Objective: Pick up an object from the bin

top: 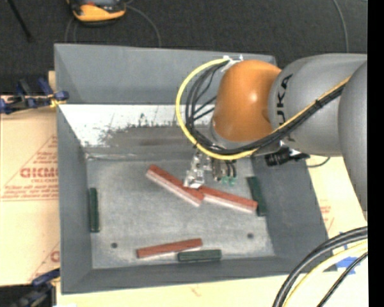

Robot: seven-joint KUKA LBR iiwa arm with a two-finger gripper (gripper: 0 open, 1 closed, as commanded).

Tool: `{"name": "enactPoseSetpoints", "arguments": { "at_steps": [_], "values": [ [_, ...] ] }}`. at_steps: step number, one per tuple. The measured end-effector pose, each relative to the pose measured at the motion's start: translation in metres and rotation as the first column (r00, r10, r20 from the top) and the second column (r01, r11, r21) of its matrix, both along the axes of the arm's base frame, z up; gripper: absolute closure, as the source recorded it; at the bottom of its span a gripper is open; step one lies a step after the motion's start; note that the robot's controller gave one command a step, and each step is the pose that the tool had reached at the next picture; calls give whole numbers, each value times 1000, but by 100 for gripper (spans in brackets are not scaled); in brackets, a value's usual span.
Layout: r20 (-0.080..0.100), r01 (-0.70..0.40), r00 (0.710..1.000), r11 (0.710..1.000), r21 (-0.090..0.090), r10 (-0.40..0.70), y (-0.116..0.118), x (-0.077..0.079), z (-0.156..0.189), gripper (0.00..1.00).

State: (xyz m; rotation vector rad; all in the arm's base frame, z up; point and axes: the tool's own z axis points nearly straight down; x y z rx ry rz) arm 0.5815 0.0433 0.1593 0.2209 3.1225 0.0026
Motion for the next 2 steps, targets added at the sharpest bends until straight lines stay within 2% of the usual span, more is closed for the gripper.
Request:
{"name": "enactPoseSetpoints", "arguments": {
  "at_steps": [1, 2],
  "values": [
    [-7, -37, 999, 999, -2, 37, -24, -24, 38, 0],
    [-8, -36, 999, 999, -1, 36, -24, -25, 38, 0]
  ]
}}
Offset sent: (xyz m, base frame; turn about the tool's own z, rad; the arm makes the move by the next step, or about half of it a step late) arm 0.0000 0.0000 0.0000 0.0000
